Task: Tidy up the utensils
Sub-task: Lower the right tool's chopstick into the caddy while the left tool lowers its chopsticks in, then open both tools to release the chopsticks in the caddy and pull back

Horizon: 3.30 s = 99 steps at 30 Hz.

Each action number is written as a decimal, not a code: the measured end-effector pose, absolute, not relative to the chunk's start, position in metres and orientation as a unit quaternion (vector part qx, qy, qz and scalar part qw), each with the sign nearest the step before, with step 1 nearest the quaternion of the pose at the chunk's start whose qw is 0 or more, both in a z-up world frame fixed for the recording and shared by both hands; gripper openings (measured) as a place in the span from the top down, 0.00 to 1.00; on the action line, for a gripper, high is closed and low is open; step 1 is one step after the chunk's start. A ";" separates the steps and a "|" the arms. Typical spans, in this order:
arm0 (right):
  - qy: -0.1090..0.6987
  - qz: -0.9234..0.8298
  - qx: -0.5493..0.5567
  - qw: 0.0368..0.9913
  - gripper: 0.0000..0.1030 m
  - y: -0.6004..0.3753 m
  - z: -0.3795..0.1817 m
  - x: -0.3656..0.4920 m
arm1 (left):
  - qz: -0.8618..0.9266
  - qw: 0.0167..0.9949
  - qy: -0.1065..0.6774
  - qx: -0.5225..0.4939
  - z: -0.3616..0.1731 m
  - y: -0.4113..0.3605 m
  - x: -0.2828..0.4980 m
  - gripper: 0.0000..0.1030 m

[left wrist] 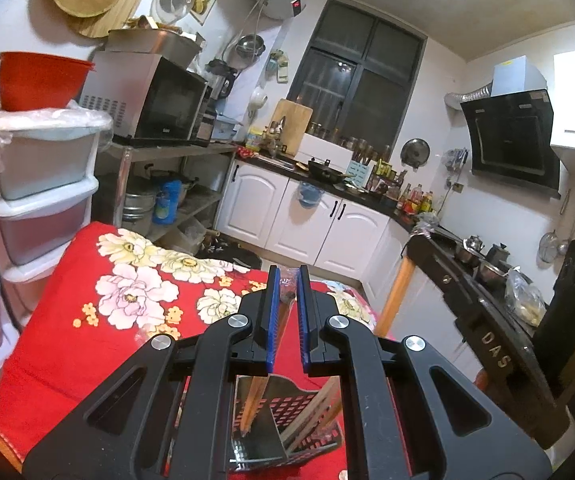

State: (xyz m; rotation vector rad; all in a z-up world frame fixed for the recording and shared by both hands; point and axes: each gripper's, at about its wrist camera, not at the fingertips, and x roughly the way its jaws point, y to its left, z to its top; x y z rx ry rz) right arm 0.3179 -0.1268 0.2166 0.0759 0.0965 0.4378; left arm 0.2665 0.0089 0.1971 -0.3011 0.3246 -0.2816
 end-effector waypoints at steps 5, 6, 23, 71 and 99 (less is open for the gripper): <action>0.065 0.210 0.038 0.975 0.94 -0.123 0.197 0.332 | -0.142 0.963 0.170 -0.155 0.182 0.009 0.273 0.97; 0.068 0.209 0.039 0.975 0.94 -0.123 0.194 0.334 | -0.143 0.962 0.171 -0.155 0.180 0.008 0.275 0.97; 0.124 0.199 0.044 0.971 0.94 -0.110 0.134 0.363 | -0.140 0.957 0.200 -0.155 0.145 0.009 0.282 0.97; 0.195 0.176 0.064 0.963 0.74 -0.148 0.113 0.314 | -0.117 0.949 0.237 -0.173 0.112 0.031 0.242 0.65; 0.211 0.167 0.048 0.962 0.46 -0.172 0.107 0.247 | -0.117 0.941 0.253 -0.193 0.095 0.031 0.193 0.11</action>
